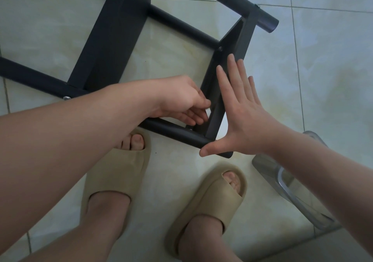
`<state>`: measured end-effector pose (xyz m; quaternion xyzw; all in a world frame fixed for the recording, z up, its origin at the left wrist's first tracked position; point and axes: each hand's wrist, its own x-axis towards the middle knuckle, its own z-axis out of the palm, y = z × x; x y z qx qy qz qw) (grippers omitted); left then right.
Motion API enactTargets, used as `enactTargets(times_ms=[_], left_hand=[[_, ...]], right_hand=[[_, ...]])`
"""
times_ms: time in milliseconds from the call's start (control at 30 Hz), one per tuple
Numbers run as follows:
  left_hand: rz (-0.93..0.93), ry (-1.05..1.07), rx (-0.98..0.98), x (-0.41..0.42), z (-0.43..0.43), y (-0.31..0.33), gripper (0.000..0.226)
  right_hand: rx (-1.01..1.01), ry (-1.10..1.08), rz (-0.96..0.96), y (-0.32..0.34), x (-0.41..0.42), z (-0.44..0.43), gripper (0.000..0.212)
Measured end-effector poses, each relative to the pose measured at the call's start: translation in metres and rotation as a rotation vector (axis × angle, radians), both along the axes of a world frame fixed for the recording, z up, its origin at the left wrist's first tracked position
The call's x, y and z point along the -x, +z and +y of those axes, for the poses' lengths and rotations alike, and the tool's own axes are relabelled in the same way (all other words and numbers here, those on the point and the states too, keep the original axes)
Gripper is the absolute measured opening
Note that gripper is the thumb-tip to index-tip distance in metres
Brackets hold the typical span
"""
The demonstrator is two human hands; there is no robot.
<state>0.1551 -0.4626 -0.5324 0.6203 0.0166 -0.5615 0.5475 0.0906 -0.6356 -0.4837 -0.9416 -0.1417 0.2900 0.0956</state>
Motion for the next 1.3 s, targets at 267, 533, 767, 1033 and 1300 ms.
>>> enactTargets(times_ms=[267, 533, 767, 1033, 1300], left_hand=[[-0.048, -0.07, -0.001, -0.002, 0.003, 0.002, 0.019], [-0.08, -0.112, -0.007, -0.003, 0.007, 0.004, 0.019], [-0.102, -0.148, -0.023, -0.005, 0.013, 0.003, 0.019], [-0.101, -0.224, -0.028, -0.005, 0.018, 0.007, 0.019], [-0.176, -0.34, -0.059, -0.006, 0.021, 0.008, 0.018]], right_hand=[[-0.002, -0.006, 0.006, 0.001, 0.001, 0.002, 0.157], [0.006, -0.008, 0.007, 0.002, 0.001, 0.003, 0.158], [0.005, -0.007, 0.01, 0.002, 0.001, 0.003, 0.158], [0.006, -0.009, 0.011, 0.002, 0.001, 0.003, 0.159], [-0.009, -0.014, 0.002, 0.0, 0.001, 0.003, 0.158]])
